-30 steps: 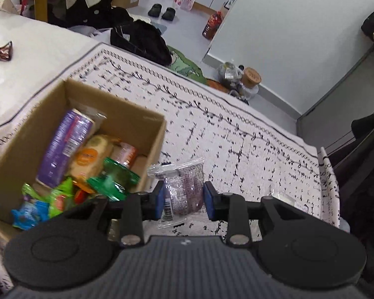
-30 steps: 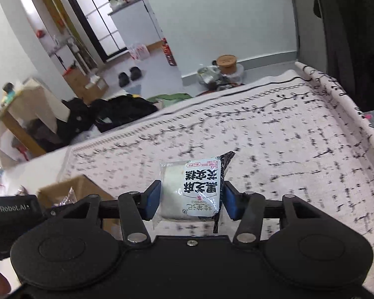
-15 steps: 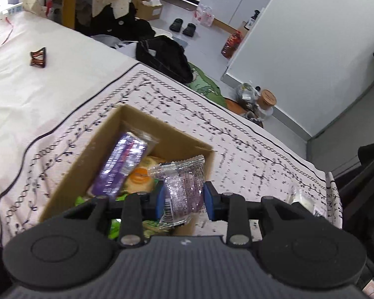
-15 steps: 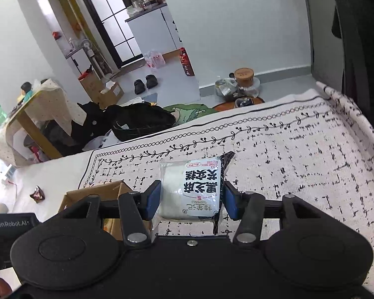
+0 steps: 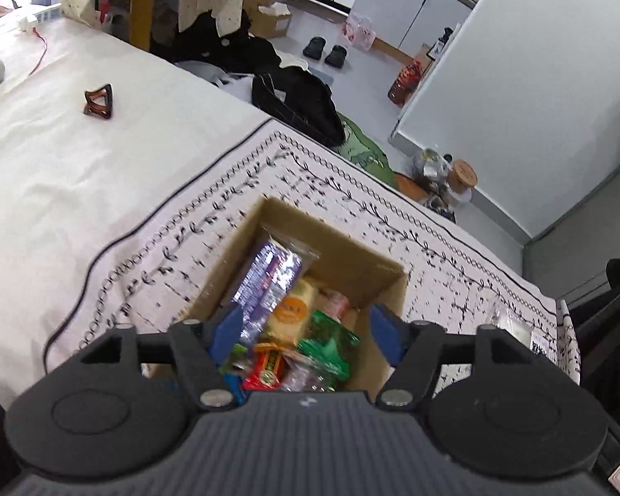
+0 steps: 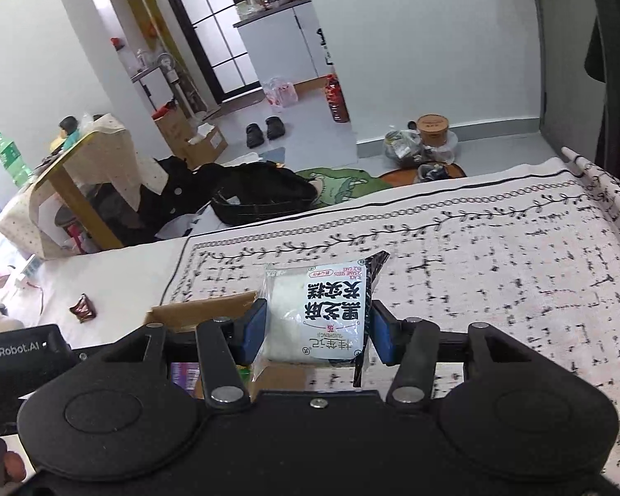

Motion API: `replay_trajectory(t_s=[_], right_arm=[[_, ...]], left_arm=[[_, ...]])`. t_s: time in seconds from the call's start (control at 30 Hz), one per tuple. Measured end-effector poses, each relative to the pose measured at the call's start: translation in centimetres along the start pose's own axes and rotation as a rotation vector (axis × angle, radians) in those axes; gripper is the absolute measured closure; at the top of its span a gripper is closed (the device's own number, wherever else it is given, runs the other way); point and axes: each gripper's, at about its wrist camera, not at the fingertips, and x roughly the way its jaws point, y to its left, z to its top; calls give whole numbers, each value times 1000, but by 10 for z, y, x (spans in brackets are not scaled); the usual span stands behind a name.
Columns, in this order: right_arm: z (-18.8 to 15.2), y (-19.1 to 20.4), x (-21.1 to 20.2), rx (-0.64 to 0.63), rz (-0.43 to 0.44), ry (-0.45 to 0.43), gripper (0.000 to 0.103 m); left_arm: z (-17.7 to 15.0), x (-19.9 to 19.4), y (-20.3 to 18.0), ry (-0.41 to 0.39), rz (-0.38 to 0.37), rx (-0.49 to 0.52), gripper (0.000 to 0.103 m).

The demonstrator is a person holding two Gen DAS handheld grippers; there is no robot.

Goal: Organize snacks
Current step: 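Carry the clear packet with left while right carries bread packet over box, then open the left gripper over the box while right drops the bread packet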

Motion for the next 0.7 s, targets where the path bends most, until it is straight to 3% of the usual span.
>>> replay_trajectory(t_s=[0.57,0.63,0.7], right_arm=[[-16,52,14,-47,70,55,52],[-18,54,16,-49,104,61,46],[-18,55,16,-33,112,55,29]], left_arm=[[14,0,42,36,5,-60,22],[14,3,47,40,6,-65,22],[13,7,51,51,13,-70,22]])
